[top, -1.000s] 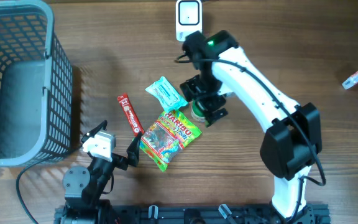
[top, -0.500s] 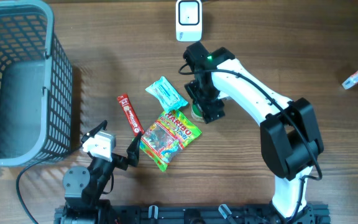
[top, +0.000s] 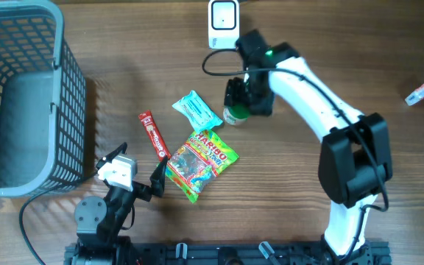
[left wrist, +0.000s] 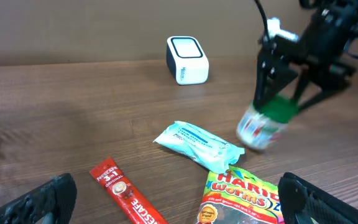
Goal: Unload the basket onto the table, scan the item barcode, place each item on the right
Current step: 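Lift the jar with the right gripper toward the scanner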
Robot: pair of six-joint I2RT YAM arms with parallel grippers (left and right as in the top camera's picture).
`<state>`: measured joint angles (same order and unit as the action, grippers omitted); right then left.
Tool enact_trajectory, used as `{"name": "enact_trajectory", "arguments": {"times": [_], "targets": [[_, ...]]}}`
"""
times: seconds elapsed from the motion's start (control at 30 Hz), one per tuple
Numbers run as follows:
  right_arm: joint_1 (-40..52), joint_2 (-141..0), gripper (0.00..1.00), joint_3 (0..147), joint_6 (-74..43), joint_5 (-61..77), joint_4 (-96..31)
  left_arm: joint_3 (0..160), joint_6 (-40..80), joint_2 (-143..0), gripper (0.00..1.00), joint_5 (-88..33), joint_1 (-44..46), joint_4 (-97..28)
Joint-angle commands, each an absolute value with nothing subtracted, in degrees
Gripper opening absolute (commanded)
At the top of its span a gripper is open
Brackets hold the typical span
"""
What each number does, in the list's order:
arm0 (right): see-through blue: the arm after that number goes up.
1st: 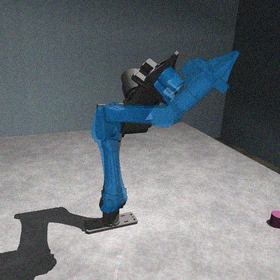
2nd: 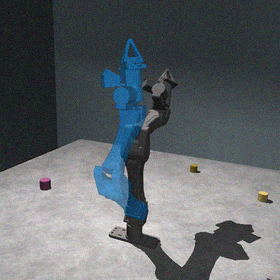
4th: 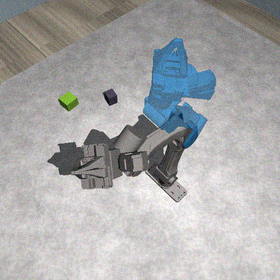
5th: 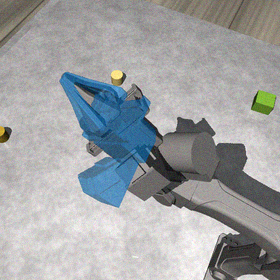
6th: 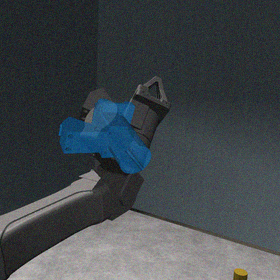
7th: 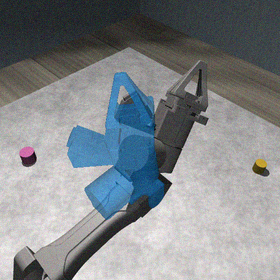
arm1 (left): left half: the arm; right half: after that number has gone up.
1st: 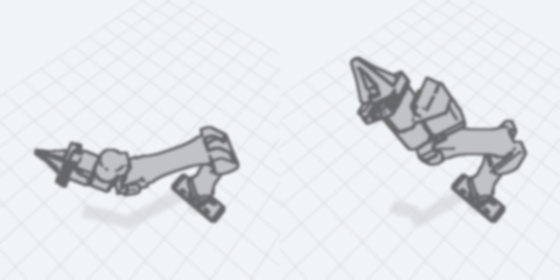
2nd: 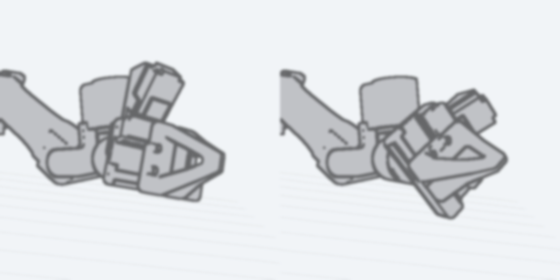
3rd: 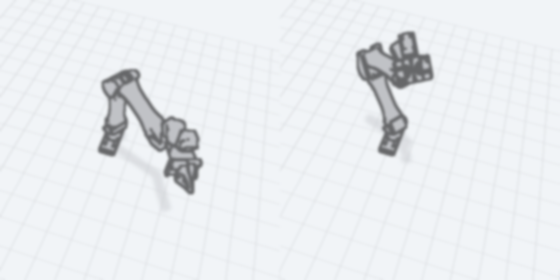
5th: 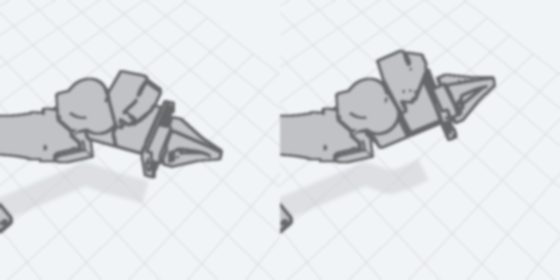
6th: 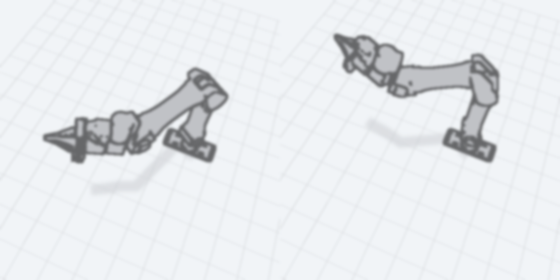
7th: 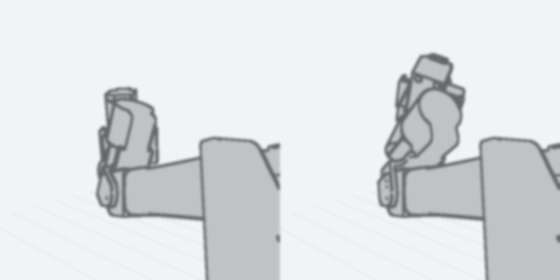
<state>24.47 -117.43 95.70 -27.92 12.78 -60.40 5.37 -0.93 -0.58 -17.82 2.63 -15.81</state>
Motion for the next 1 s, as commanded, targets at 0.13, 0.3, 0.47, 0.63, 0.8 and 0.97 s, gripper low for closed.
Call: {"name": "enact_trajectory", "arguments": {"times": [0.13,0.3,0.47,0.63,0.8,0.97], "targets": [[24.1,-116.6,1.00,97.5,-1.9,7.6,-66.5,5.0,-0.4,-0.4,1.00,-17.3,2.8,-15.6],[24.1,-116.3,1.00,106.3,-19.4,9.3,-76.5,5.0,-0.4,-0.4,1.00,-17.3,2.8,-15.6],[24.7,-116.3,1.00,112.4,-30.1,19.4,-74.8,5.0,-0.4,-0.4,1.00,-17.3,2.8,-15.6],[27.6,-119.5,1.00,110.4,-53.1,3.2,-78.3,5.0,-0.4,-0.4,1.00,-17.3,2.8,-15.6],[27.7,-125.1,1.00,110.3,-54.2,3.4,-76.1,5.0,-0.4,-0.4,1.00,-17.3,2.8,-15.6],[27.7,-128.7,1.00,110.3,-55.9,2.3,-72.8,5.0,-0.4,-0.4,1.00,-17.3,2.8,-15.6]]}}
